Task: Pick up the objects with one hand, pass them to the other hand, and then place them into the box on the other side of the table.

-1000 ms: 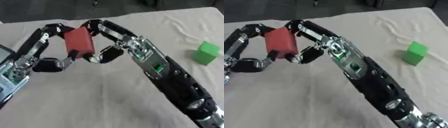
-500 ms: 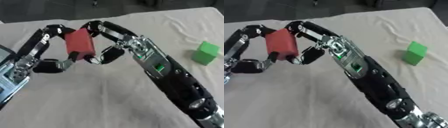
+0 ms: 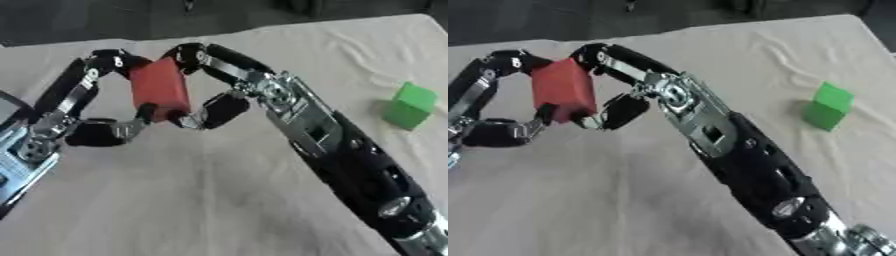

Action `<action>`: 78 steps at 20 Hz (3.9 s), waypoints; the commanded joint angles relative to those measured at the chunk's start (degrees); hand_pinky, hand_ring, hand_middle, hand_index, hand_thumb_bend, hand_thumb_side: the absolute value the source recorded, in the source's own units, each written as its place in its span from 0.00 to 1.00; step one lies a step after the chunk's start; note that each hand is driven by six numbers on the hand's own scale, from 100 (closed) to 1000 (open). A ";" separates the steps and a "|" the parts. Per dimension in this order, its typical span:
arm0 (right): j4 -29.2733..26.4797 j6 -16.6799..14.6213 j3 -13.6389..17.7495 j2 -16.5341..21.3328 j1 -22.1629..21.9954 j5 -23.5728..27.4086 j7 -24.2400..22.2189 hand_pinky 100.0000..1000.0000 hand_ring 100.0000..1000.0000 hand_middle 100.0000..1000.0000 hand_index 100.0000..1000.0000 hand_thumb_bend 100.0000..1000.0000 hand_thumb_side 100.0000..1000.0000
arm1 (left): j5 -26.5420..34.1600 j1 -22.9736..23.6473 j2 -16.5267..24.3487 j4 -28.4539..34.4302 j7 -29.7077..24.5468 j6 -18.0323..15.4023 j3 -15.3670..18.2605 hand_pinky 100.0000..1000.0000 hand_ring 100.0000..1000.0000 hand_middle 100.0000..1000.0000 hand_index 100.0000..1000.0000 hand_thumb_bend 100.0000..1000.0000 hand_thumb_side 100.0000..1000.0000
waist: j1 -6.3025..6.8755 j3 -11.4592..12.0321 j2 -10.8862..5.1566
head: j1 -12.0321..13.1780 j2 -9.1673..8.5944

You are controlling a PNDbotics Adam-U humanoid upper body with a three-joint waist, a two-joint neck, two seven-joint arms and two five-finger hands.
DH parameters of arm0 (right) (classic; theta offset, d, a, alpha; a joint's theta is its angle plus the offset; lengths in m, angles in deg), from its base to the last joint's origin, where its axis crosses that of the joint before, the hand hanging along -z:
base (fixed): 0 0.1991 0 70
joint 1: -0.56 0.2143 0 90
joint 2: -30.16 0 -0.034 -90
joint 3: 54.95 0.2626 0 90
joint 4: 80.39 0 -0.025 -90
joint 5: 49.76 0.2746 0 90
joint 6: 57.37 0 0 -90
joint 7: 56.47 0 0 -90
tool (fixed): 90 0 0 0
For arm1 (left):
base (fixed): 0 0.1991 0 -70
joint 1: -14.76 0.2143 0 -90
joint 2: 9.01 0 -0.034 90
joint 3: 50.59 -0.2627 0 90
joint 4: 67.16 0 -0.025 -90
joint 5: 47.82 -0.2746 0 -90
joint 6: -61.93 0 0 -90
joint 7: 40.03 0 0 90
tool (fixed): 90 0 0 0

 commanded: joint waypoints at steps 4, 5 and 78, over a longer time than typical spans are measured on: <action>0.28 1.06 -0.34 0.27 0.21 0.41 -0.20 0.82 0.80 0.83 1.00 0.20 0.00 | -0.54 -1.40 1.62 -0.01 0.95 -0.34 1.79 0.60 0.55 0.15 0.22 0.00 0.00 | 0.12 -0.01 -1.01 | -0.20 0.20; 0.26 1.34 -0.36 0.27 0.22 0.42 0.34 0.82 0.81 0.83 1.00 0.21 0.00 | -0.64 -1.39 1.61 -0.07 1.05 -0.35 1.82 0.60 0.55 0.15 0.22 0.00 0.00 | 0.11 -0.02 -1.01 | -0.21 0.22; 2.59 0.56 -1.27 -0.13 0.18 8.71 22.93 0.50 0.45 0.27 0.41 0.00 0.00 | 7.67 -0.40 2.41 -3.73 -9.36 4.10 1.83 0.95 1.00 0.73 0.92 0.45 0.44 | 0.31 -0.09 -1.02 | -0.14 -0.43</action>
